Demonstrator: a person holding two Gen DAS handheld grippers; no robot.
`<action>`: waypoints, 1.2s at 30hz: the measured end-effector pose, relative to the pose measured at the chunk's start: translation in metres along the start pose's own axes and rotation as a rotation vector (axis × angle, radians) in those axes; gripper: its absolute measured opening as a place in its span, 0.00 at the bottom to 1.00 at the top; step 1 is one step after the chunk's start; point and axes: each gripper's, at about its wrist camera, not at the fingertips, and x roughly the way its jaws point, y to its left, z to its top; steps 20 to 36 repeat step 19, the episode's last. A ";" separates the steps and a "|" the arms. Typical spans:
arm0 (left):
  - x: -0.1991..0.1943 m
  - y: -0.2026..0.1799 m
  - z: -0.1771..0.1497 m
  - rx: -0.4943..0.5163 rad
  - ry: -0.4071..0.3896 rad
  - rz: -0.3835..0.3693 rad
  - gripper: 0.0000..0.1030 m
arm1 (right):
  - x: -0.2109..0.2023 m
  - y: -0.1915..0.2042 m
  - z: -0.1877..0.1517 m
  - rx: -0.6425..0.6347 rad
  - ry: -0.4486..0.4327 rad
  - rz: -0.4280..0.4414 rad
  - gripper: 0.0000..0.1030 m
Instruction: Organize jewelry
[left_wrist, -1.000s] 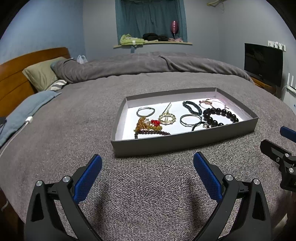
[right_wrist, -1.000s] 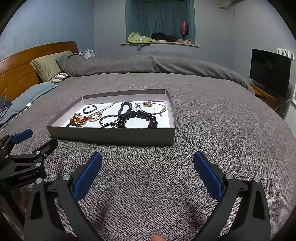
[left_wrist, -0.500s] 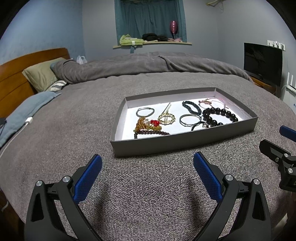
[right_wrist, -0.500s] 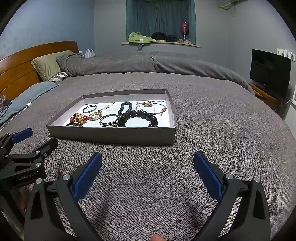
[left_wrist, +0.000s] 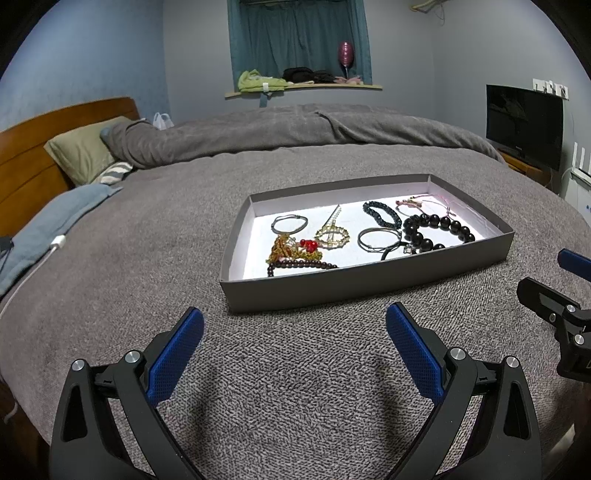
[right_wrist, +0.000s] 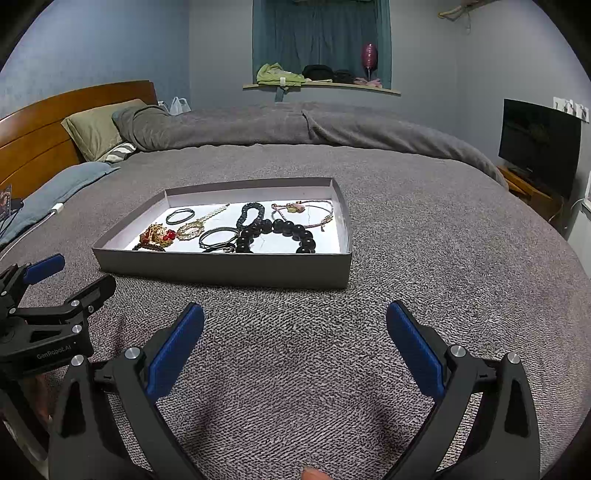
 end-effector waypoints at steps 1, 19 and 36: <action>0.000 0.000 0.000 0.001 0.000 0.001 0.95 | 0.000 0.000 0.000 -0.001 0.000 0.000 0.95; -0.005 -0.004 -0.002 0.052 -0.040 0.013 0.95 | 0.000 0.000 0.000 -0.012 0.003 -0.002 0.95; -0.005 -0.004 -0.002 0.052 -0.040 0.013 0.95 | 0.000 0.000 0.000 -0.012 0.003 -0.002 0.95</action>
